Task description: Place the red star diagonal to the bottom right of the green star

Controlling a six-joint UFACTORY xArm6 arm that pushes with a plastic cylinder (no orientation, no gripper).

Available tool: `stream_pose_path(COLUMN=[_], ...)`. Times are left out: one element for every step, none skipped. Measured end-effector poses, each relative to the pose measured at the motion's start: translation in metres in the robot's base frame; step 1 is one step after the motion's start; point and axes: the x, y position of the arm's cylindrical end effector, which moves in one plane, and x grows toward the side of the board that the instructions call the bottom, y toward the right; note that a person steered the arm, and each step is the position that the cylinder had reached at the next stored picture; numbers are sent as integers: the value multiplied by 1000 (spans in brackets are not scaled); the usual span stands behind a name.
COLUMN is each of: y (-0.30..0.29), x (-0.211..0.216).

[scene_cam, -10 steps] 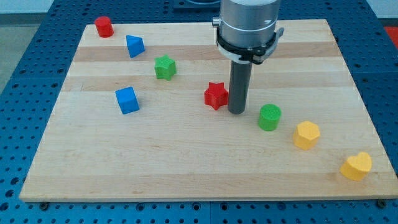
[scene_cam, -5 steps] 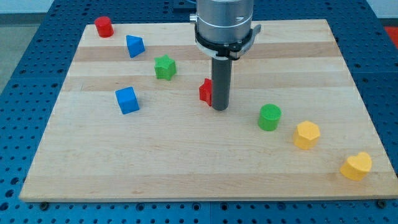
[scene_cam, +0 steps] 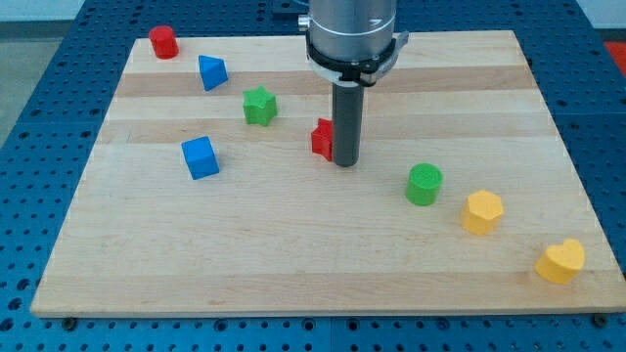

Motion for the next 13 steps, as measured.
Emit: stream_pose_path(y=[-10, -25, -37, -37, -36, -28, -12, 1, 6, 6, 6, 6, 6], x=[0, 0, 0, 0, 2, 2, 2, 2, 2, -1, -7, -7, -7])
